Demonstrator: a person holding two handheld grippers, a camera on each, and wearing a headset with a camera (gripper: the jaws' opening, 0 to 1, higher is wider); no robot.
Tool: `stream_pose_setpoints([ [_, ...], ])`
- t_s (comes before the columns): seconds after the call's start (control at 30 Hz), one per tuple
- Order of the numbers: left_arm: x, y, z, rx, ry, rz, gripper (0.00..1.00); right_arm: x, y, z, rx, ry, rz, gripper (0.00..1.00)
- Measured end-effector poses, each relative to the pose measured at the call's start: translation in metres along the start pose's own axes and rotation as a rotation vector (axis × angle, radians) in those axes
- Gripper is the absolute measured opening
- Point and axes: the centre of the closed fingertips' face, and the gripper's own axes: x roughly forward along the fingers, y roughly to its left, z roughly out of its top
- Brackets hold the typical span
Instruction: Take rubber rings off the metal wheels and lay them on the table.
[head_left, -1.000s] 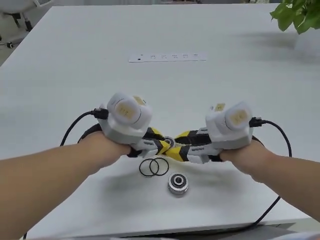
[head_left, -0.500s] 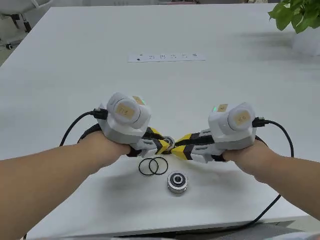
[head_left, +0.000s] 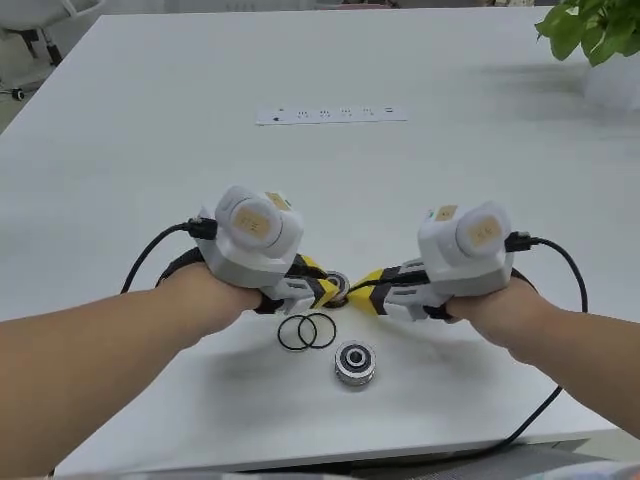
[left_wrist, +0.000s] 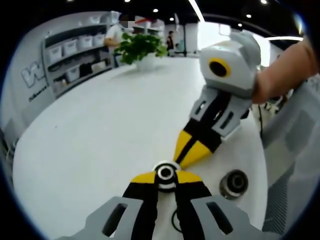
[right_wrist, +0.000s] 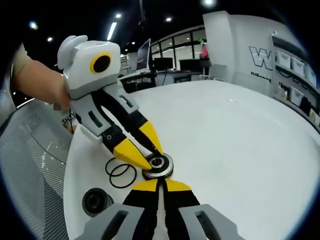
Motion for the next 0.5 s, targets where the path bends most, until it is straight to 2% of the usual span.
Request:
stream_pose_setpoints([
  [0.07,0.0,0.001,0.0,0.002,0.001,0.003,0.12,-0.001,-0.003,0.0,0.026,-0.005,-0.011,0.0],
  [0.1,0.0,0.001,0.0,0.004,0.002,0.005,0.12,-0.002,-0.003,0.002,0.061,-0.015,-0.003,0.0],
  [0.27,0.0,0.001,0.0,0.002,0.004,0.008,0.12,-0.003,-0.005,0.002,0.11,-0.023,-0.006,0.0],
  [0.37,0.0,0.0,0.0,0.003,0.007,0.011,0.12,-0.004,-0.006,0.003,0.19,-0.039,-0.009,0.0],
  [0.43,0.0,0.0,-0.001,0.006,0.009,0.013,0.12,-0.005,-0.006,0.004,0.217,-0.049,-0.014,0.0],
  [0.5,0.0,-0.001,-0.001,0.007,0.011,0.014,0.12,-0.007,-0.008,0.011,0.284,-0.098,-0.011,0.0],
])
